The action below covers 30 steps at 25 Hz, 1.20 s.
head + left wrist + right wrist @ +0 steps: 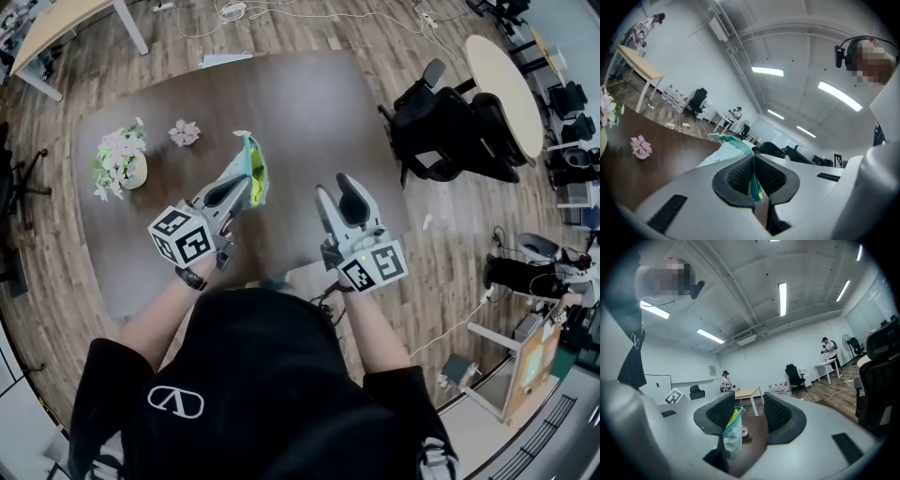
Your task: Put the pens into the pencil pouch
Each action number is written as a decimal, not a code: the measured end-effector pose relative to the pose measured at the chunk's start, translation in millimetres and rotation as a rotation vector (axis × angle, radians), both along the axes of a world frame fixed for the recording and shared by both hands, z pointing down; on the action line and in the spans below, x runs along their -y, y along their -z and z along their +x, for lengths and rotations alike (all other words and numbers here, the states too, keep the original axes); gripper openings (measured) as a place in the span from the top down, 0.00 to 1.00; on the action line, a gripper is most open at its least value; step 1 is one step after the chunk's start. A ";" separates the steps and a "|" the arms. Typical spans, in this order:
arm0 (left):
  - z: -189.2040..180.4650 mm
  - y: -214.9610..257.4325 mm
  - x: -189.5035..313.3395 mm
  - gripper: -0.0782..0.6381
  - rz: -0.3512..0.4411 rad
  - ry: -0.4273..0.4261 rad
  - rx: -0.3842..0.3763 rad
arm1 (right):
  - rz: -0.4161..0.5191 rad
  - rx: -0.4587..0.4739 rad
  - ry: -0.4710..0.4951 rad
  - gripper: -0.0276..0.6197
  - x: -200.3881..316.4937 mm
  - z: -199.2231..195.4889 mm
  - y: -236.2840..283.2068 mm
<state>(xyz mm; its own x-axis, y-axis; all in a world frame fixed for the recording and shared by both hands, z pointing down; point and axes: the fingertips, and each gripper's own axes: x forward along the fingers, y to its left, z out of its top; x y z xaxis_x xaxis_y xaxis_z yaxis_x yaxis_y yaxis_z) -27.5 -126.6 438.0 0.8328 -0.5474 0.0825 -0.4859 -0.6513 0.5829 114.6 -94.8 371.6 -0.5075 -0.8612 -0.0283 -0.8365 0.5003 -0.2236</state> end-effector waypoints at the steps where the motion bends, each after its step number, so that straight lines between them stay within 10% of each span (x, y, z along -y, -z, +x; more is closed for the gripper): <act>1: -3.5 -9.4 0.7 0.87 -0.006 0.006 0.014 | -0.011 -0.001 -0.008 0.66 -2.3 3.5 -4.2; 15: 7.0 -187.8 11.0 0.87 -0.084 0.025 0.220 | -0.090 0.007 -0.084 0.67 -23.2 28.8 -30.6; 30: 88.2 -252.8 -0.1 0.87 -0.113 -0.141 0.308 | -0.156 -0.016 -0.142 0.67 -48.2 51.3 -45.2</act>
